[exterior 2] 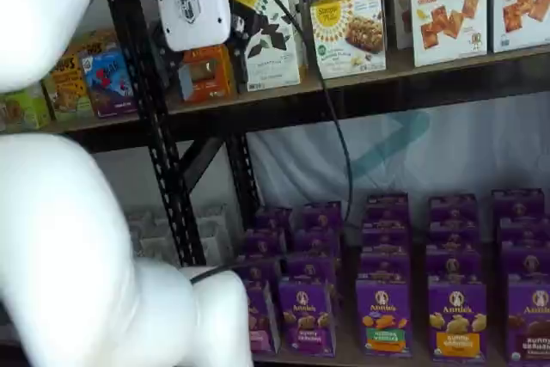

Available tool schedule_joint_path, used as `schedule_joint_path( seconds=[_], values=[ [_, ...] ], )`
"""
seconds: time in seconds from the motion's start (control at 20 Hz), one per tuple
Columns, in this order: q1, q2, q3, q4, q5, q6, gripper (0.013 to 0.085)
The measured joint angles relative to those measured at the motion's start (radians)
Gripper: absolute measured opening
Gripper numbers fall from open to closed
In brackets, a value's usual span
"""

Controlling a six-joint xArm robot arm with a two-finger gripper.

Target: Pick up the purple box with a pink patch in the middle, on the bottom shelf, the first box from the left

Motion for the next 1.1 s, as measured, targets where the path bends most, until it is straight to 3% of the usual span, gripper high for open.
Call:
schedule_joint_path(
  seconds=[0.1, 0.3, 0.7, 1.0, 1.1],
  values=[
    [-0.025, 0.007, -0.006, 0.027, 0.013, -0.012, 0.0850],
    [-0.032, 0.004, 0.001, 0.035, 0.006, -0.017, 0.0850],
    [0.048, -0.035, 0.104, -0.025, -0.104, 0.037, 0.0850],
    [0.006, -0.078, 0.230, 0.047, -0.226, 0.011, 0.0850],
    [0.012, -0.086, 0.268, 0.043, -0.259, 0.014, 0.0850]
  ],
)
